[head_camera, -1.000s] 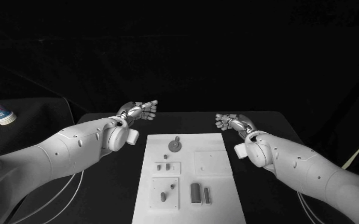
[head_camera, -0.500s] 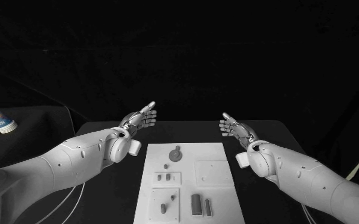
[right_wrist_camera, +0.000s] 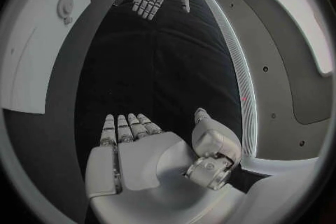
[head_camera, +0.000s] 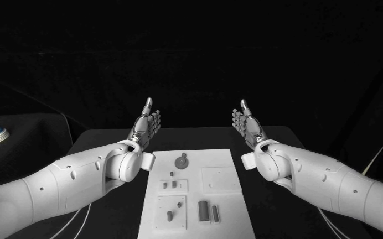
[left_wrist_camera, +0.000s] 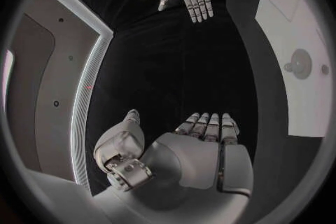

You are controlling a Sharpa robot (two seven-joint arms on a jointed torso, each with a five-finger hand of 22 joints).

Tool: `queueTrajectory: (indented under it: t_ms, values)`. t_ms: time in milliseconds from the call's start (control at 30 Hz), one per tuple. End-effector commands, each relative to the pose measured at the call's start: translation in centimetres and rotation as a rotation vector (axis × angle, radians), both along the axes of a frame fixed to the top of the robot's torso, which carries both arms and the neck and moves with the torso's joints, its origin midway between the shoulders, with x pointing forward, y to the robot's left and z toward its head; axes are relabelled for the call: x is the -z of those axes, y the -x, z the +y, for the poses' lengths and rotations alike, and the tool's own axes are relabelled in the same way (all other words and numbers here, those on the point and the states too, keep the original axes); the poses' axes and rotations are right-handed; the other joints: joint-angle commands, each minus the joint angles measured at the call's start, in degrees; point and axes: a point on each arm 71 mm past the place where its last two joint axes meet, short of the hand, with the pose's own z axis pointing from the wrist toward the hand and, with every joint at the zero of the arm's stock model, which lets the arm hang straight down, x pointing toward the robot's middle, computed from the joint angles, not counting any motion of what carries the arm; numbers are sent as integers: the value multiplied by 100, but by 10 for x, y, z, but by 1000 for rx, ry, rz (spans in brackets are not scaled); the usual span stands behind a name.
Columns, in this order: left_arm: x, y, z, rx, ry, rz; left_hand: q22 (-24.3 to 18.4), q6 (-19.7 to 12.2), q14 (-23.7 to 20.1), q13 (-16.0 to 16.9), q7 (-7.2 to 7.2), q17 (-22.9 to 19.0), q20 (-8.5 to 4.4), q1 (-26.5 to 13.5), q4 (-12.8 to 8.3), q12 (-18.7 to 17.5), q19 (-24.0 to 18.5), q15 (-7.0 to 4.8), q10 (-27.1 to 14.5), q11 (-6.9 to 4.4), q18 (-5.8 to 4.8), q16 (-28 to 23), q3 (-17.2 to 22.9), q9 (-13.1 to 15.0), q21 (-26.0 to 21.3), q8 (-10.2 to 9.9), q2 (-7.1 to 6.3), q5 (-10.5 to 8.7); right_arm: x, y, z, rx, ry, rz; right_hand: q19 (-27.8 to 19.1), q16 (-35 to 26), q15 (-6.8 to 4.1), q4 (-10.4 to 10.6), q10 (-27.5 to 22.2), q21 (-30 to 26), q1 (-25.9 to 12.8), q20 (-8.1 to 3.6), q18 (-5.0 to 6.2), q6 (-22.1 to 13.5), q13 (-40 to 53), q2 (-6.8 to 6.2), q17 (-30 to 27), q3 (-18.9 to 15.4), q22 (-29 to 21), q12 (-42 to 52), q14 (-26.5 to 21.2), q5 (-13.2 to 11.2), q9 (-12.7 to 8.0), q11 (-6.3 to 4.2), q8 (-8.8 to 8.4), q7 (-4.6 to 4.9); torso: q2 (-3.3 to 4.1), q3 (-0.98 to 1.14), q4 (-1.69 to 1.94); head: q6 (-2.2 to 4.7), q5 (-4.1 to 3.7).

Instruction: Assemble the parts on the task board

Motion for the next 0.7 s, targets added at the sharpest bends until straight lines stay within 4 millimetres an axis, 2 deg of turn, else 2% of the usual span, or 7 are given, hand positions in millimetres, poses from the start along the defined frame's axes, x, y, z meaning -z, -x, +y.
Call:
queueTrajectory:
  t_ms: [33, 167, 400, 700]
  values:
    - [-8, 14, -2, -147, -14, -75, -84, -202, -210, -79, -29, -185, -8, -242, 14, -83, -133, -28, -205, -30, -90, -86, -81, -130, -246, -100, 21, -66, -12, 10, 1, 131, -35, -51, -39, -121, -23, 16, -214, -540, -217, -73, -38, -204, -81, 9, -117, -120, -127, -110, -188, -66, -145, -29, -108, -25, -26, -10, -2, -5, -3]
    - [-16, 36, -12, -189, 3, -94, -84, -202, -210, -79, -29, -185, -8, -242, 14, -83, -133, -28, -205, -30, -90, -86, -81, -130, -246, -100, 21, -66, -25, 29, 10, 166, -62, -63, -39, -121, -23, 16, -214, -540, -217, -73, -38, -204, -81, 9, -117, -120, -127, -110, -188, -66, -145, -29, -108, -25, -26, -10, -2, -5, -3]
    - [-26, 57, -20, -228, 15, -111, -84, -202, -210, -79, -29, -185, -8, -242, 14, -83, -133, -28, -205, -30, -90, -86, -81, -130, -246, -100, 21, -66, -41, 58, 19, 208, -88, -65, -39, -121, -23, 16, -214, -540, -217, -73, -38, -204, -81, 9, -117, -120, -127, -110, -188, -66, -145, -29, -108, -25, -26, -10, -2, -5, -3]
    - [-28, 60, -21, -234, 17, -114, -84, -202, -210, -79, -29, -185, -8, -242, 14, -83, -133, -28, -205, -30, -90, -86, -81, -130, -246, -100, 21, -66, -48, 70, 23, 224, -95, -62, -39, -121, -23, 16, -214, -540, -217, -73, -38, -204, -81, 9, -117, -120, -127, -110, -188, -66, -145, -29, -108, -25, -26, -10, -2, -5, -3]
